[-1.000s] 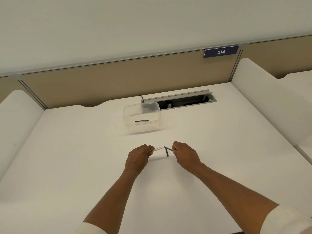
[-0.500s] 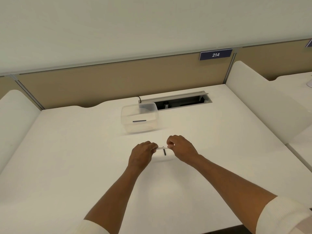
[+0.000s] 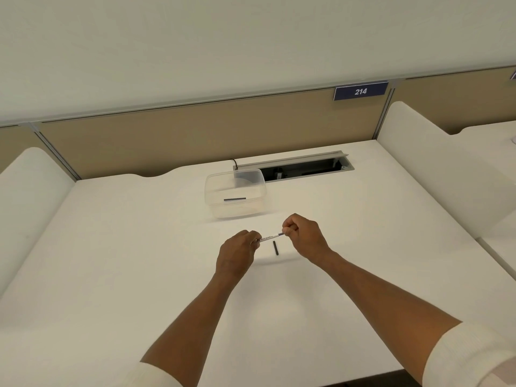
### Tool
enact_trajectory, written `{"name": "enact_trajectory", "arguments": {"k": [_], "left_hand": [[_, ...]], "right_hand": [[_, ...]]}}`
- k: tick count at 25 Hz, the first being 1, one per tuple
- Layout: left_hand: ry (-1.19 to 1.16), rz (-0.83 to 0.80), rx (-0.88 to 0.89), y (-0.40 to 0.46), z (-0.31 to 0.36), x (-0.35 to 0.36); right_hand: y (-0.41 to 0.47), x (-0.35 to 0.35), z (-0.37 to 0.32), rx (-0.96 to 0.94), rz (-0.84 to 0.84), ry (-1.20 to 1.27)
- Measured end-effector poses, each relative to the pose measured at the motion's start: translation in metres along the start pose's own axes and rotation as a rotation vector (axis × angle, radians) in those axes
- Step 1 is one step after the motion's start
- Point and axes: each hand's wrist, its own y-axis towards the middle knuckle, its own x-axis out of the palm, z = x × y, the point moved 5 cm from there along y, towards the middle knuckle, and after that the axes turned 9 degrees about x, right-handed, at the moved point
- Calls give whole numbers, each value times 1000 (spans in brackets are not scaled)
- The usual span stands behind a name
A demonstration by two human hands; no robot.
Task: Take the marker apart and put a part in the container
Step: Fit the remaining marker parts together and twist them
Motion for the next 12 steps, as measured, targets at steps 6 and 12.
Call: {"name": "enact_trajectory", "arguments": {"k": [6, 12], "left_hand": [[3, 2, 5, -2, -2, -2], [-20, 1, 3, 1, -3, -2]], "right_hand": [[-1, 7, 0, 30, -60, 79], [3, 10, -2, 3, -73, 42]]}}
